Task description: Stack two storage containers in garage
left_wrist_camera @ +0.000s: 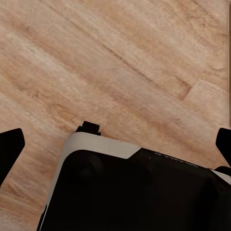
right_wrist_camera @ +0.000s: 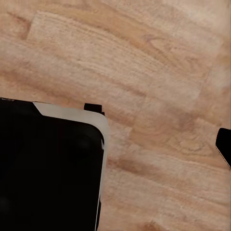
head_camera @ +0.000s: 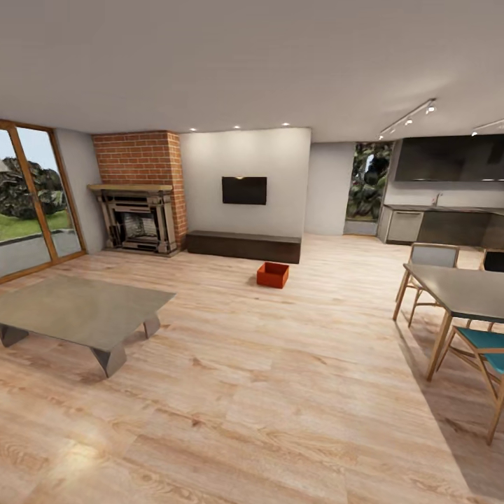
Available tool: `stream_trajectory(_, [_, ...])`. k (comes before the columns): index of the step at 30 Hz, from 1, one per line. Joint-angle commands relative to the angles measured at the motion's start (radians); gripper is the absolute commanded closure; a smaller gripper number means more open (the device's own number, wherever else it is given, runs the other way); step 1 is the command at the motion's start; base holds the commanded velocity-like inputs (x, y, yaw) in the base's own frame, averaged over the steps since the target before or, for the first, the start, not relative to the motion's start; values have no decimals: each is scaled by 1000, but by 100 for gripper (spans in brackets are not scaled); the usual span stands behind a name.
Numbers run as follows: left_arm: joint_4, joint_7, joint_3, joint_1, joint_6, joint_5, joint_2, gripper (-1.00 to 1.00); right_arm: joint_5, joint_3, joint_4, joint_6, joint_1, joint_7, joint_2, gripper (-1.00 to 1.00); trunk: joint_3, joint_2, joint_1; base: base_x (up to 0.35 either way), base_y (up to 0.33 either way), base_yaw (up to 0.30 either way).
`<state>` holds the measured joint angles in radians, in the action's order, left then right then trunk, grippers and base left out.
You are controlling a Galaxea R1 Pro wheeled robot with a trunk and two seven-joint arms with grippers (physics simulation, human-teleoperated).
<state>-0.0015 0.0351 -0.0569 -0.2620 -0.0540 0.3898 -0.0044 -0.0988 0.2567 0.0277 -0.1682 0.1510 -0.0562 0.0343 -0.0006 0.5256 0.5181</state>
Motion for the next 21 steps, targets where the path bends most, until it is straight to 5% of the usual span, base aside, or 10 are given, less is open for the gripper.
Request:
stream_trajectory(1, [1,3,-6,0,-3,6,0,-100,-10,9,3,-6,1,-1,0,-100,0,0,1,324,0,0])
stream_trajectory(21, [1,3,-6,0,-5,6,0,-100,-8,4,3,-7,1,-1,-4,-100,0,0,1,324,0,0])
